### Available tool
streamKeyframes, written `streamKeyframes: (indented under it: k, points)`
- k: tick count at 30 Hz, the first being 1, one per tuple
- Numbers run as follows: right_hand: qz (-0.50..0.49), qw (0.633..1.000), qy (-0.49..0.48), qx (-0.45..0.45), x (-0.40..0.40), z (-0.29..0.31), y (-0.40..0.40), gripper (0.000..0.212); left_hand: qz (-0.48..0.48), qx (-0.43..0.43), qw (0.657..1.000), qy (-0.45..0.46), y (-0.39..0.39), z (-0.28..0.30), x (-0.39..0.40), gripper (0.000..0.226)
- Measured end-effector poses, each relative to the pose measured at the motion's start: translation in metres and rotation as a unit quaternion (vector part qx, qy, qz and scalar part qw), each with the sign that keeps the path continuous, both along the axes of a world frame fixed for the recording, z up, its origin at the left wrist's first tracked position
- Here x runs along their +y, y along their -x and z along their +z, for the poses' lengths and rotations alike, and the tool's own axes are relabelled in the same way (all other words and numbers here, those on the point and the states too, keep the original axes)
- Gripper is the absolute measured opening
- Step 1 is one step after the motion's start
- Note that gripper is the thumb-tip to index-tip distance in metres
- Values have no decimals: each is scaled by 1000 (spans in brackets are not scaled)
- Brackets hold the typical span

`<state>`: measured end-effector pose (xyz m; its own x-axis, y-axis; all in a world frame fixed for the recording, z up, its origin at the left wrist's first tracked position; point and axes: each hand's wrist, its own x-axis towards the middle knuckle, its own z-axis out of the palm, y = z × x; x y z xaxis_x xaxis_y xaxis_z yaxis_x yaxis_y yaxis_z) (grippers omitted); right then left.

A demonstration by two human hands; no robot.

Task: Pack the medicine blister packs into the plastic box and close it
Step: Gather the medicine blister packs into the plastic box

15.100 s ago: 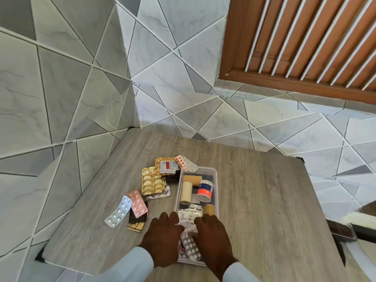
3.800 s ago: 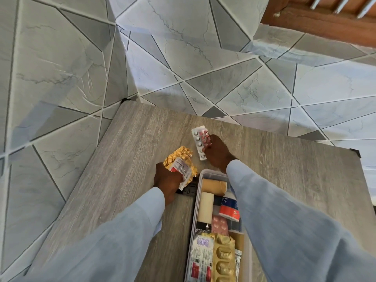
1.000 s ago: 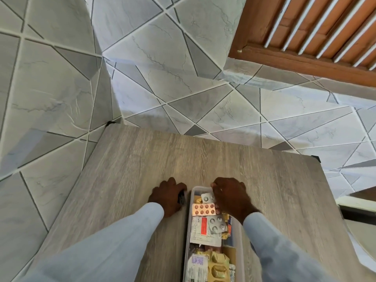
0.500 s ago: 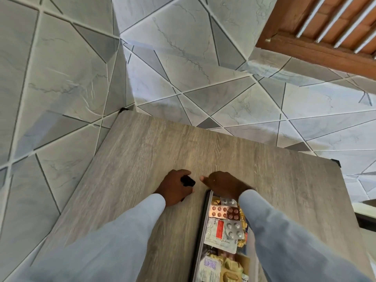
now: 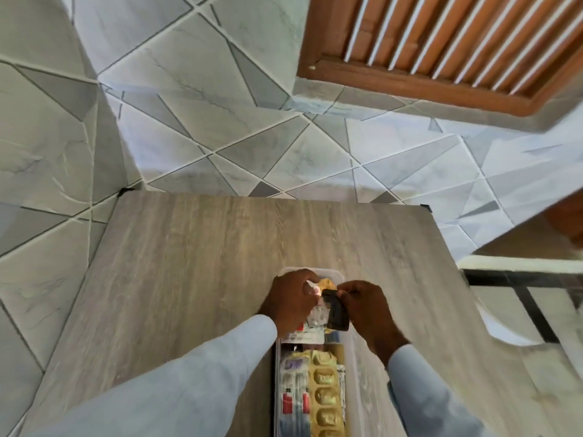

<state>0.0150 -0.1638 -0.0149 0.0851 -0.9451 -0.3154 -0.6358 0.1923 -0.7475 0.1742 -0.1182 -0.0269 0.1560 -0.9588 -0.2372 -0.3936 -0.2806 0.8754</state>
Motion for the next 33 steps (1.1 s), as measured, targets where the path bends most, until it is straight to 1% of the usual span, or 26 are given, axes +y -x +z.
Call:
streamKeyframes:
  k: [2,3,5,7,9,11,13,15,17,18,19,20,22,23,24,25,26,27,28,30,31,33]
  points:
    - [-43,999,-8,0,17,-5,10,16,-3,-29,999,14,0,1,10,18]
    - [-45,999,-3,-2,26,-8,12,17,1,-42,999,21,-3,2,16,17]
    - [-14,1000,20,3,37,-11,11,20,22,-68,997,26,-11,4,27,19]
    - [7,999,38,9,43,-12,8,17,41,-85,995,19,-20,4,35,19]
    - [43,995,70,61,45,-11,7,19,57,-93,994,10,-27,6,45,18]
    - [91,976,143,133,48,-7,8,22,66,-103,992,10,-31,10,55,16]
    - [93,968,173,154,51,-5,14,18,74,-103,992,3,-29,13,65,15]
    - [99,972,130,171,55,-9,22,15,60,-76,994,-51,-23,11,74,16]
    - [128,973,87,169,59,-18,33,14,53,-20,992,-115,-10,7,79,32]
    - [124,980,77,138,62,-23,37,11,54,-7,989,-135,-6,3,81,37]
    - [110,987,72,97,64,-24,40,10,61,-16,987,-146,-2,0,83,39]
    - [86,991,75,65,67,-27,45,13,74,-36,985,-153,1,-1,84,38]
    - [45,996,67,30,70,-30,58,28,112,-51,980,-159,8,-5,85,39]
    - [39,998,40,14,71,-31,64,34,128,-46,978,-161,12,-5,86,40]
    - [44,999,1,-1,73,-33,66,35,142,-42,975,-166,14,-6,87,40]
    - [65,997,-39,-6,77,-34,66,29,154,-44,973,-165,15,-7,89,38]
    - [93,994,-56,5,80,-38,67,16,166,-49,971,-162,18,-8,89,37]
    - [113,992,-50,25,82,-40,66,4,180,-49,970,-156,19,-9,89,35]
    - [134,990,-31,44,81,-43,66,12,199,-41,967,-152,22,-8,90,33]
    - [150,987,-16,54,74,-44,68,24,230,5,963,-141,24,-7,90,28]
    - [148,987,-16,53,68,-42,71,26,243,28,960,-139,25,-8,90,26]
    - [133,990,-15,36,54,-38,81,22,260,44,954,-143,25,-11,92,23]
